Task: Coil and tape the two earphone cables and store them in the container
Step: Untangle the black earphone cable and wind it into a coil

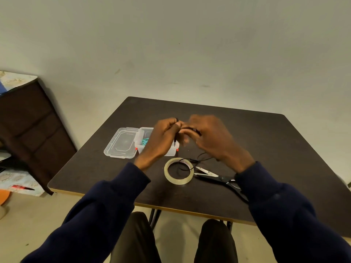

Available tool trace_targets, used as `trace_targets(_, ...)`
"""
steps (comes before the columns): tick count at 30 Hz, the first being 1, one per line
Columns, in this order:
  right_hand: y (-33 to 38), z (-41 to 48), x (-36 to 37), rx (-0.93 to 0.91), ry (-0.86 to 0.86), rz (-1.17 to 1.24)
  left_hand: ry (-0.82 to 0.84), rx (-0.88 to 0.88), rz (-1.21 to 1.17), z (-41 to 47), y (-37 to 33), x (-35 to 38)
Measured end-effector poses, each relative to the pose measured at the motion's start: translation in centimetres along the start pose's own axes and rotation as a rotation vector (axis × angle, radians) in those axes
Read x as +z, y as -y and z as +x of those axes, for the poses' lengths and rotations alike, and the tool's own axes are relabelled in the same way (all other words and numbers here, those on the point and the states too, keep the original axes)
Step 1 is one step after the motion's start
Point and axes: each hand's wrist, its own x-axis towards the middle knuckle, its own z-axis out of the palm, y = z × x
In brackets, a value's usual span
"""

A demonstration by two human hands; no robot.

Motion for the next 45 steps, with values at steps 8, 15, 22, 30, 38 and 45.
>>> trace_targets(8, -2.0, 1.5, 0.2, 0.228, -0.121, 0.271, 0.079, -0.256, -0.574, -0.9, -1.5, 0.0)
trace_targets(15, -0.5, -0.6, 4.6, 0.382, -0.019, 0.643, 0.120, -0.174, -1.012, -0.3, -1.9, -1.2)
trace_targets(22, 2.0, -1.0, 4.6, 0.206, 0.220, 0.338, -0.089, -0.033, -0.595, 1.1, 0.1, -1.6)
trace_targets(30, 2.1, 2.1, 0.7, -0.043, 0.081, -0.166, -0.063, 0.064, 0.154, 0.2, 1.0, -2.2)
trace_targets(38, -1.2, 4.0, 0.4, 0.240, -0.044, 0.351, 0.176, -0.284, -0.493, -0.7, -1.9, -3.1)
trace_targets(45, -0.4, 2.1, 4.5, 0.456, -0.023, 0.722, 0.232, -0.287, -1.067, -0.7, -2.6, -3.7)
